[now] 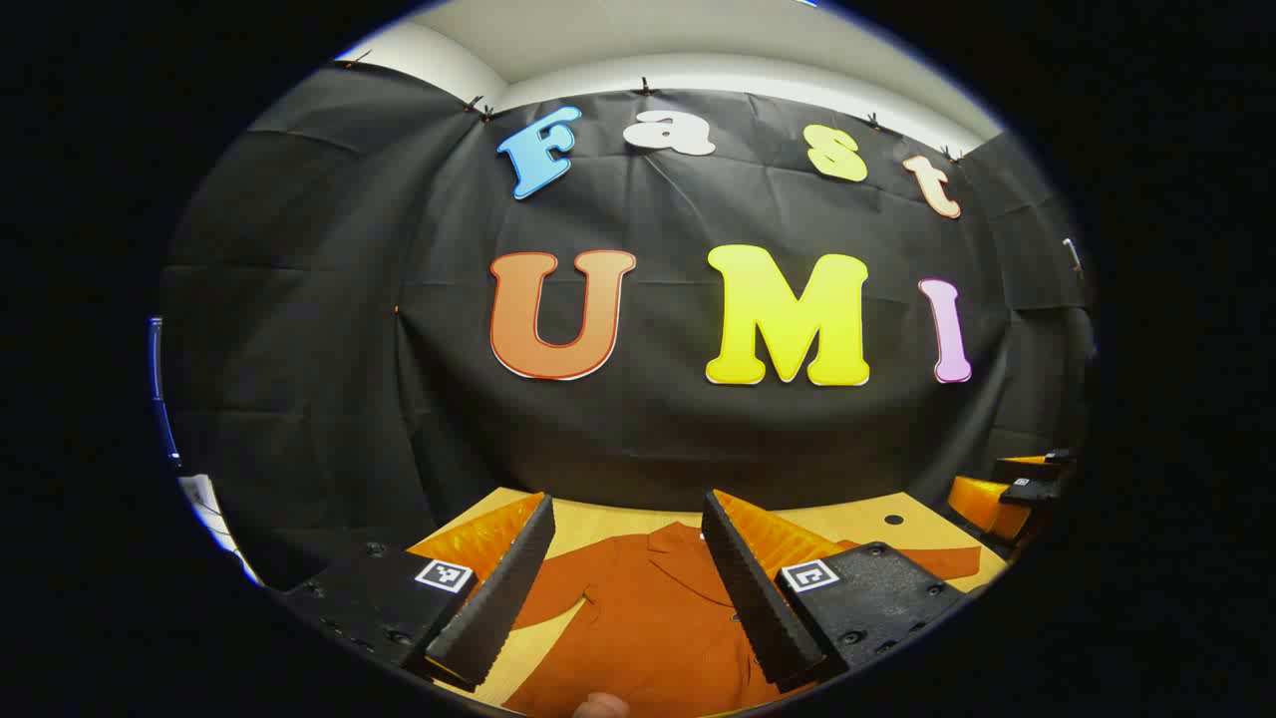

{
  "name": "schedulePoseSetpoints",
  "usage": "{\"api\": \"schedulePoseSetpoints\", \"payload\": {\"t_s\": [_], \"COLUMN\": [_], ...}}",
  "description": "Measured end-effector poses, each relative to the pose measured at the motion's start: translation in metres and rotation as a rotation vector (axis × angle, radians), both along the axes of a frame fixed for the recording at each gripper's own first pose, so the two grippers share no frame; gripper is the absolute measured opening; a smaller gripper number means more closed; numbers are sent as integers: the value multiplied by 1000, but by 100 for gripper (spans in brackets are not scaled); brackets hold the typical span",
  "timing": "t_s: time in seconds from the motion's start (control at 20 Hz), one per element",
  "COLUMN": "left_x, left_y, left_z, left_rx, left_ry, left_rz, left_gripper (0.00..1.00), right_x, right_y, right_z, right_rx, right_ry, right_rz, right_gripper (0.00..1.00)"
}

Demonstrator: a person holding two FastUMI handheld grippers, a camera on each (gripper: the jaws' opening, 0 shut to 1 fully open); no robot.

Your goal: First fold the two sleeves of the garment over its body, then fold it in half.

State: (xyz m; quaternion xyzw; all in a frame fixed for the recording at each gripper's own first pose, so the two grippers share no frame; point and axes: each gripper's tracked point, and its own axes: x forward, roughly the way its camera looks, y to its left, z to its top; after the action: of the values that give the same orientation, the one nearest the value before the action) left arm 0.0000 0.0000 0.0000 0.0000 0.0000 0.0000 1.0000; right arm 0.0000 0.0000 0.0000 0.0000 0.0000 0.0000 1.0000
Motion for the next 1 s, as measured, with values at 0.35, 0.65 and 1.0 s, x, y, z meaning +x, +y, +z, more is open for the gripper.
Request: {"api": "schedulePoseSetpoints", "payload": {"t_s": [0.35, 0.65, 1.0], "left_x": [1, 5, 10], "left_y": [-2, -5, -6], "left_z": [-4, -9, -10], "left_rx": [-7, -4, 5], "left_ry": [16, 25, 28], "left_rz": [-18, -28, -32], "left_gripper": [96, 96, 96], "right_x": [2, 8, 9], "right_y": [-1, -6, -10], "right_z": [-1, -5, -3], "right_rx": [6, 7, 12], "right_ry": [2, 13, 2], "right_rz": [-9, -25, -42], "right_gripper": [94, 94, 92]}}
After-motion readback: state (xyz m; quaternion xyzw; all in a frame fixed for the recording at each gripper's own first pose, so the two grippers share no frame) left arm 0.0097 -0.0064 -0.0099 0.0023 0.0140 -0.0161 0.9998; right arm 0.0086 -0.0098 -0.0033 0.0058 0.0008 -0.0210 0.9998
